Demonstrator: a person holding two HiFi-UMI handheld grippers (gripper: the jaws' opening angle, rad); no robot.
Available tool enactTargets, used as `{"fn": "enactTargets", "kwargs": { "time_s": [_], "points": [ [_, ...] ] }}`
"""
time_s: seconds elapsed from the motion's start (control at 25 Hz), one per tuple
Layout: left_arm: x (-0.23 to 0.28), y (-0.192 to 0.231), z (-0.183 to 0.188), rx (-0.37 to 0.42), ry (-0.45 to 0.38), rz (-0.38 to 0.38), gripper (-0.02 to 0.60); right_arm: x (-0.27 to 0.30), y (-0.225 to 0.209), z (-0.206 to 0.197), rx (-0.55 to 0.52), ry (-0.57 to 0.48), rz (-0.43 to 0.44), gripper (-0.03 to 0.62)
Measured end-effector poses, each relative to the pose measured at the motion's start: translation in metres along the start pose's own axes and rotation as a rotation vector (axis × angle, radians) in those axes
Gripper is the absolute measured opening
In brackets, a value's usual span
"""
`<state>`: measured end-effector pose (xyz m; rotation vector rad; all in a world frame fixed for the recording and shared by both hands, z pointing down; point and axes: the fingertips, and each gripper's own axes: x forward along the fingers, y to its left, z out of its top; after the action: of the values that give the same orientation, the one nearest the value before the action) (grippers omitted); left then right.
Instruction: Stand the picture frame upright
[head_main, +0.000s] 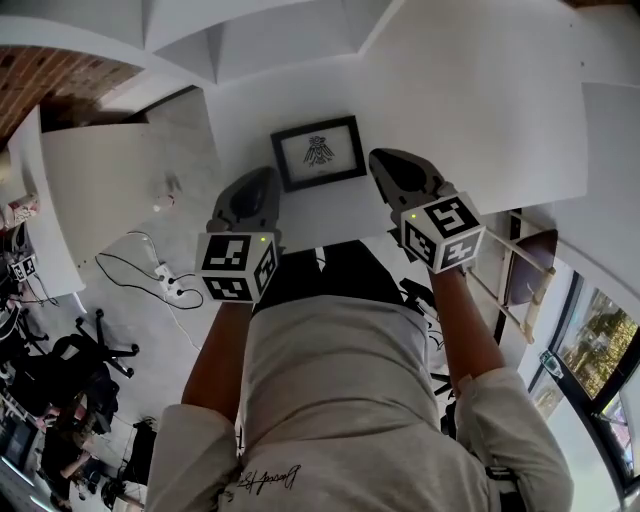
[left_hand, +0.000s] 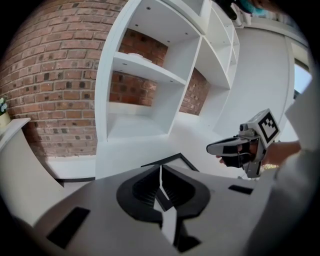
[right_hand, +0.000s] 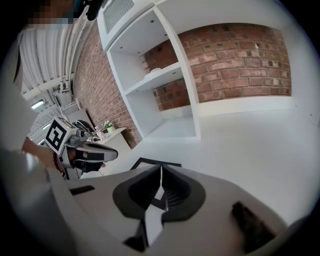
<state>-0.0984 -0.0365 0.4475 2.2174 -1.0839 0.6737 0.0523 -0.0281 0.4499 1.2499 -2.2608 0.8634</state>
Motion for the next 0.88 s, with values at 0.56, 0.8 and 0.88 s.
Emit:
{"fn": "enactTargets", "kwargs": {
  "time_s": [0.56, 0.8, 0.88],
  "points": [
    [0.024, 0.008, -0.028, -0.057, 0.073, 0.032, 0.101, 0.031, -0.014, -0.025, -0.01, 0.077, -0.01, 0.1],
    [0.03, 0.011, -0.035, -0.087, 0.092, 0.034, 0.132, 0.043, -0.016, -0.032, 0.005, 0.116, -0.002, 0.124],
    [0.032, 0.012, -0.038, -0.098, 0.1, 0.029, 0.144, 0.046, -0.017, -0.034, 0.002, 0.13, -0.004, 0.13]
  ]
}}
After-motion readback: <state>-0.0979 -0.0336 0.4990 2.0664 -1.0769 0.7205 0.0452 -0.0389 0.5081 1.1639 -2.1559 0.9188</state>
